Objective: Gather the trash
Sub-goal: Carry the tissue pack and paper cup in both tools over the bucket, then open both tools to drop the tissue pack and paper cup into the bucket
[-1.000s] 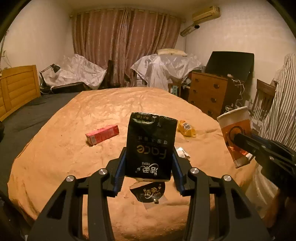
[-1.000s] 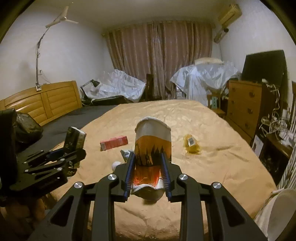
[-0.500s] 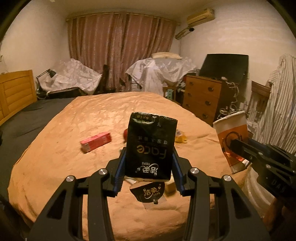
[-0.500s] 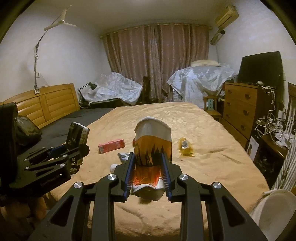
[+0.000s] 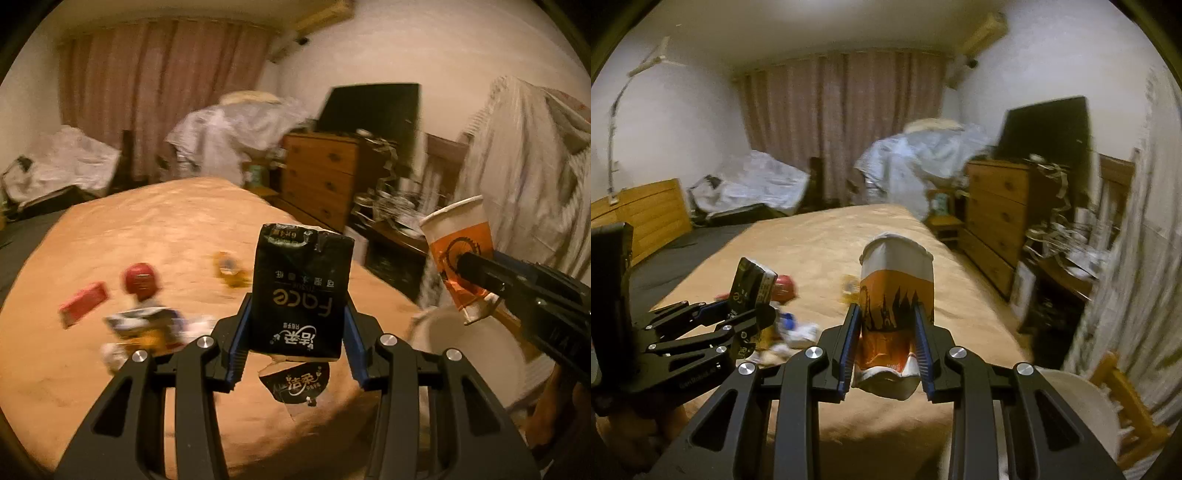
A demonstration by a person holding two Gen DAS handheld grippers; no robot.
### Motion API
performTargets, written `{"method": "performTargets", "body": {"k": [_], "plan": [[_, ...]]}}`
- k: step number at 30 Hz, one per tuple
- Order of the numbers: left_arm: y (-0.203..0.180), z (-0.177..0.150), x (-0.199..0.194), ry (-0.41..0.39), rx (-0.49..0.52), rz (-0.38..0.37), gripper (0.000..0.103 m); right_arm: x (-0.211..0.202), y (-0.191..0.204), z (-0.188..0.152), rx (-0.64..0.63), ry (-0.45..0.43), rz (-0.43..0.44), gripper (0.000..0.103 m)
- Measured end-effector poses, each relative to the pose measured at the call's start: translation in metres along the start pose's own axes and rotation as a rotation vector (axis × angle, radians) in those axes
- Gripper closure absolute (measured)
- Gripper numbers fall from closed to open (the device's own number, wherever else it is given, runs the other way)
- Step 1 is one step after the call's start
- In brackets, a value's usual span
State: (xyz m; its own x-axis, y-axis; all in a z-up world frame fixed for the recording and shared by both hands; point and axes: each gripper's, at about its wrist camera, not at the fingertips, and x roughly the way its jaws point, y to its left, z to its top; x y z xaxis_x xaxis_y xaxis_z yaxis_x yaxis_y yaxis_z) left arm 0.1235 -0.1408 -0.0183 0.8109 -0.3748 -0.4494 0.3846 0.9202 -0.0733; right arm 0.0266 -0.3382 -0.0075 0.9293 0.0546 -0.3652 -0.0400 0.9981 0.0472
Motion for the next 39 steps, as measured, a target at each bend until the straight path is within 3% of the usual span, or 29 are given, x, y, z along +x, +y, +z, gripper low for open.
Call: {"method": "performTargets", "body": {"k": [9,15,20,27,39], "plan": [[-0.096,0.007,0.054,0.115,0.082,-0.206,0.06,-0.033,-0.151,-0.021,0.107,0.138,-0.164,0.073],[-0.147,0.001,0.089,0.227,0.116,-0.304,0.06,-0.023,-0.231,-0.046,0.197,0.29,-0.186,0.072],[-0.176,-0.016,0.122,0.347,0.142,-0.343,0.06,0.001,-0.271,-0.069,0.259,0.425,-0.171,0.072],[-0.191,-0.041,0.157,0.467,0.18,-0.348,0.06,0.031,-0.275,-0.088,0.27,0.52,-0.162,0.072],[-0.185,-0.044,0.16,0.466,0.175,-0.34,0.059,0.034,-0.265,-0.092,0.281,0.52,-0.157,0.069]]}}
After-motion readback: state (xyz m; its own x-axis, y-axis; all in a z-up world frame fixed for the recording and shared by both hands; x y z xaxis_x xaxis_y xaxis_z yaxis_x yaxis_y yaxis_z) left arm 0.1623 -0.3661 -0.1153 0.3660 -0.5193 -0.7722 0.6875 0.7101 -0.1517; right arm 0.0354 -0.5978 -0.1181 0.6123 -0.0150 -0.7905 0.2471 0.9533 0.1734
